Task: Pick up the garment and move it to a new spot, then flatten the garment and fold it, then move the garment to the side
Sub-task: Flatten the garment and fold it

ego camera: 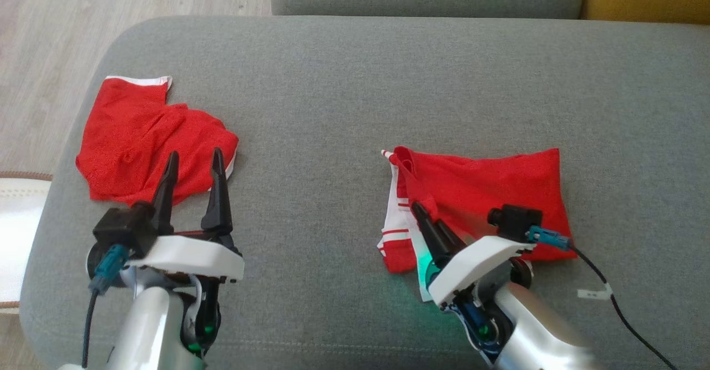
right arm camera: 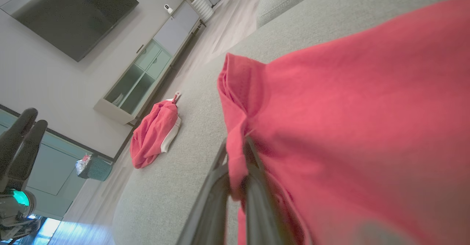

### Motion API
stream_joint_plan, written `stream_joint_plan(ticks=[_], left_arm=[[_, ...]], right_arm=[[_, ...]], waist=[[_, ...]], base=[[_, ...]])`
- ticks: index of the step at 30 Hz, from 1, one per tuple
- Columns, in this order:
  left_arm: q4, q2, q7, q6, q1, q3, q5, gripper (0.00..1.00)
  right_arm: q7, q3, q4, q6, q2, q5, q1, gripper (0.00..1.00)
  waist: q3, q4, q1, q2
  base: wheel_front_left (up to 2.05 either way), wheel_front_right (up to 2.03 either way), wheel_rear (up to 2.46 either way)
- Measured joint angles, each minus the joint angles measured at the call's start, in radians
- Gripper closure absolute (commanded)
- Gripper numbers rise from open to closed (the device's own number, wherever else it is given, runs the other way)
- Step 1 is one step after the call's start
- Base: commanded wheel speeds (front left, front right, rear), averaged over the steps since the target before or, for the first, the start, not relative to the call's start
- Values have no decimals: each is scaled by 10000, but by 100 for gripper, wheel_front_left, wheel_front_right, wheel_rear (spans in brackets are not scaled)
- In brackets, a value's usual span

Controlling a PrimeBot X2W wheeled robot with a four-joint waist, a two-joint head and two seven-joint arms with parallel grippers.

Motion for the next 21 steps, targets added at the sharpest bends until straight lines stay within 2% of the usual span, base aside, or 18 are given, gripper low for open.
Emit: stream_joint_plan(ticks=[1,6,12,14,16,19,21], left_arm=[[2,0,0,4,1,-12,0,0],[8,-2,0,8,12,-44,0,0],[-23,-6,0,23,46,-59,-10,0],[-173,-6,2,100,54,-65,-17,0],[-387,-6,0,111,56,-90,-46,0],[-761,-8,0,178,106,-157,-54,0],[-972,-13,0,192,203,-161,-2,0]], right_arm=[[-155,219,150,0,-2,92,-119,0],[-616,1066,688,0,-15,579,-625,0],[-1024,957,1572,0,-23,-190,-1780,0],[-1126,522,1814,0,-23,-980,-2218,0],[-1181,-117,1877,0,-42,-2288,-2580,0],[-1197,-1887,686,0,-215,-4995,-2691,0],[-1227,-3108,-322,0,-316,-6355,-2336,0]], waist=[[-7,-10,0,0],[-31,-111,0,0],[-156,-290,0,0],[-218,-348,0,0],[-274,-399,0,0],[-322,-469,0,0],[-342,-485,0,0]], base=[[0,0,0],[0,0,0],[0,0,0],[0,0,0],[0,0,0],[0,0,0],[0,0,0]])
